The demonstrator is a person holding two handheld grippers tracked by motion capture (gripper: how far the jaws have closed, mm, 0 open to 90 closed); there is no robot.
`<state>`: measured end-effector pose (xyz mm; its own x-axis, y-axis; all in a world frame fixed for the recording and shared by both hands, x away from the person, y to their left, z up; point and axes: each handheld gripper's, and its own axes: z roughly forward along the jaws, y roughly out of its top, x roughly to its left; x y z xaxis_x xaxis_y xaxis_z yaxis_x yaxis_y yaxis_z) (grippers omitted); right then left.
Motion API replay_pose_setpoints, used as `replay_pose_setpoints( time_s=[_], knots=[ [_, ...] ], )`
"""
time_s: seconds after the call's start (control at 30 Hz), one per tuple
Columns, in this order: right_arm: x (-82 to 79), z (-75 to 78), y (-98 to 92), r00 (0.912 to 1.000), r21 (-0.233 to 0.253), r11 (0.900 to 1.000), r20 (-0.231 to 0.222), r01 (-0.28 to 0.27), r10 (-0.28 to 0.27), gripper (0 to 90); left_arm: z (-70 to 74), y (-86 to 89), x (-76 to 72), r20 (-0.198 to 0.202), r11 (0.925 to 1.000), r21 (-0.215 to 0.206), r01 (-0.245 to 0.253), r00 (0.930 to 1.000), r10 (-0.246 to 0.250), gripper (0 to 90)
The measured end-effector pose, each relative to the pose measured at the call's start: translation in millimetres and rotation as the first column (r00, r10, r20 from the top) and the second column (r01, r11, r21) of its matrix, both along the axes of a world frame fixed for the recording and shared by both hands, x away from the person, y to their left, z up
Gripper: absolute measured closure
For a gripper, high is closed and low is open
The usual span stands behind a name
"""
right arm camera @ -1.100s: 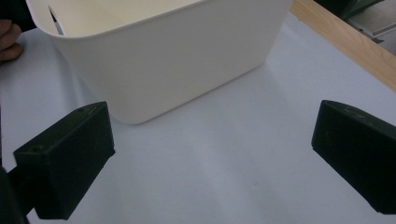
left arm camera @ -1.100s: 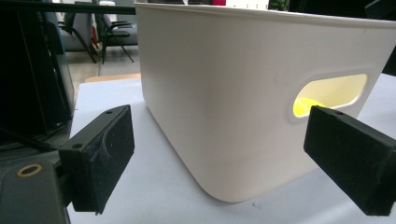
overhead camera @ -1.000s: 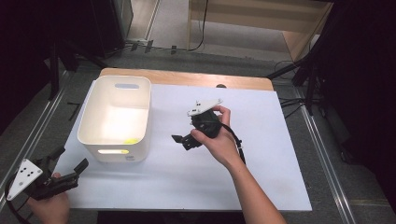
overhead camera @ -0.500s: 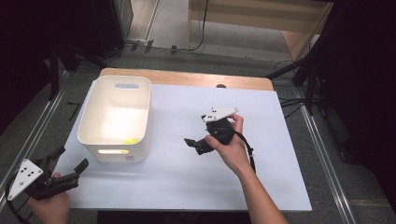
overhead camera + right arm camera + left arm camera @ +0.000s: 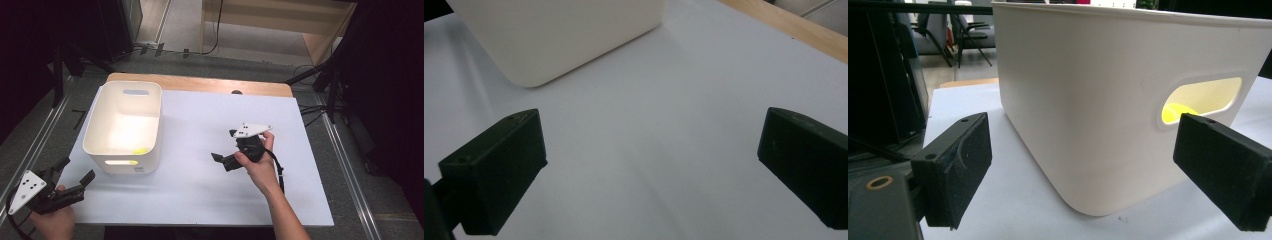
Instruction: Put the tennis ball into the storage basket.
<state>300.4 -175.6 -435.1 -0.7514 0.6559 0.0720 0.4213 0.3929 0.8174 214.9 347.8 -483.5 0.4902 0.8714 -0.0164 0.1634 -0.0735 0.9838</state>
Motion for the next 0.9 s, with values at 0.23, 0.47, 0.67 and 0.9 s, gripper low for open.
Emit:
replay_pose_setpoints(
  time_s=[0.23, 0.47, 0.67, 0.9],
  knots=[
    [-7.9, -8.7, -12.1, 0.9996, -0.007, 1.0, 0.02, 0.02, -0.02, 0.0, 0.0, 0.1, -0.1, 0.0, 1.0, 0.0, 0.0, 1.0, 0.0, 8.5],
    [-15.0, -17.9, -29.4, 0.998, 0.02, 0.998, 0.025, 0.057, -0.058, 0.0, -0.1, -0.2, -0.2, 0.001, 1.0, 0.0, 0.0, 1.0, 0.0, 8.6],
    [-21.1, -25.2, -44.4, 0.9961, 0.038, 0.996, 0.033, 0.08, -0.081, 0.0, 0.0, -0.2, -0.2, 0.0, 1.0, 0.006, 0.0, 1.0, 0.0, 8.5],
    [-29.1, -33.9, -60.7, 0.9921, 0.067, 0.99, 0.026, 0.121, -0.123, 0.0, -0.1, -0.6, -0.2, 0.001, 1.0, 0.005, -0.002, 1.0, 0.002, 8.5]
  ],
)
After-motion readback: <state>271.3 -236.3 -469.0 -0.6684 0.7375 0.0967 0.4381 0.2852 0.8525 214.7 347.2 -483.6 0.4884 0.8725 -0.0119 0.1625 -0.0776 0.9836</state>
